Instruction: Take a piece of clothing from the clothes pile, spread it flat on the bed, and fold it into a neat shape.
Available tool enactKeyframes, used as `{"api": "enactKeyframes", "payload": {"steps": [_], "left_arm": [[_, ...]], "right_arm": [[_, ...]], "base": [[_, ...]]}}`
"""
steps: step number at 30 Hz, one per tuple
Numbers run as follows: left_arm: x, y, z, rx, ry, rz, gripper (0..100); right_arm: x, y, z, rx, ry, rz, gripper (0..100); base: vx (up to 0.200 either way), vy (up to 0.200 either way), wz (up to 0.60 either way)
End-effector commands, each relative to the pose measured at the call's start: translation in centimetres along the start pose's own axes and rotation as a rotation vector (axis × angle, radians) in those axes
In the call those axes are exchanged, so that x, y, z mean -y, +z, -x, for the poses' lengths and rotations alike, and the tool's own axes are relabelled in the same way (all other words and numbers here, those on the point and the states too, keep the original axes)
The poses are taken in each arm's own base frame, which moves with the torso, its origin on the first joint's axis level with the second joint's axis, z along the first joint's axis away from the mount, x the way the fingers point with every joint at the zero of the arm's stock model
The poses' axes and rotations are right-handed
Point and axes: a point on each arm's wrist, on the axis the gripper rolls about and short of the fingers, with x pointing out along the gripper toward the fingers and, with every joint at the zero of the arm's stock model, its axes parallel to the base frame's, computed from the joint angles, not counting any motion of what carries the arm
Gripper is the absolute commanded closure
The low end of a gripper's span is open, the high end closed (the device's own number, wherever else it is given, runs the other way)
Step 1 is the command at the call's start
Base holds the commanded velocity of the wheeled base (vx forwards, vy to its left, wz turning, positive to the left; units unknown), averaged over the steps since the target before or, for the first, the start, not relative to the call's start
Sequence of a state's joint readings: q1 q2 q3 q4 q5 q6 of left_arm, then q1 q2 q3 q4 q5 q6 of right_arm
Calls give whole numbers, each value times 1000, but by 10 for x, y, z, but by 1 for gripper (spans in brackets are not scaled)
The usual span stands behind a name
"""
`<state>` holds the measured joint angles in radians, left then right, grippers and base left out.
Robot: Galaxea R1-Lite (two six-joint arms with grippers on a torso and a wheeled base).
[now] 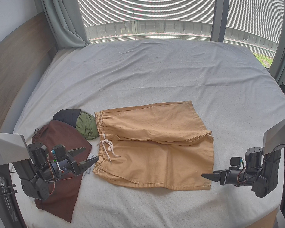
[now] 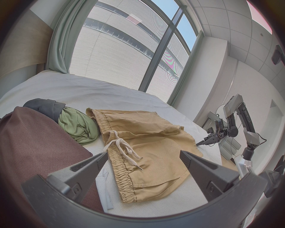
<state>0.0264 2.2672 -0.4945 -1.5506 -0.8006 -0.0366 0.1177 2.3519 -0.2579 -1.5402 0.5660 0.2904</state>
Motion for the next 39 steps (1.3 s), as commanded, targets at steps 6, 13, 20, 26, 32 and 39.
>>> {"api": "enactKeyframes", "payload": {"steps": [6,13,20,26,32,39], "left_arm": [[-3,-7,-1,-15,4,71,0],[-5,-21,-3,-48,-12,204,0],[-10,-40,-5,-86,-5,244,0],[-13,-51,-6,-106,3,268,0],[-15,-57,-7,-116,7,288,0],[-21,-72,-12,-139,20,314,0]], "right_arm": [[-6,-11,4,-49,9,20,0],[-6,-11,3,-52,11,36,0],[-6,-10,3,-47,10,38,0],[-6,-10,2,-45,10,39,0],[-6,-10,2,-45,10,39,0],[-5,-9,1,-42,8,41,0]], "base": [[0,0,0],[0,0,0],[0,0,0],[0,0,0],[0,0,0],[0,0,0]]}}
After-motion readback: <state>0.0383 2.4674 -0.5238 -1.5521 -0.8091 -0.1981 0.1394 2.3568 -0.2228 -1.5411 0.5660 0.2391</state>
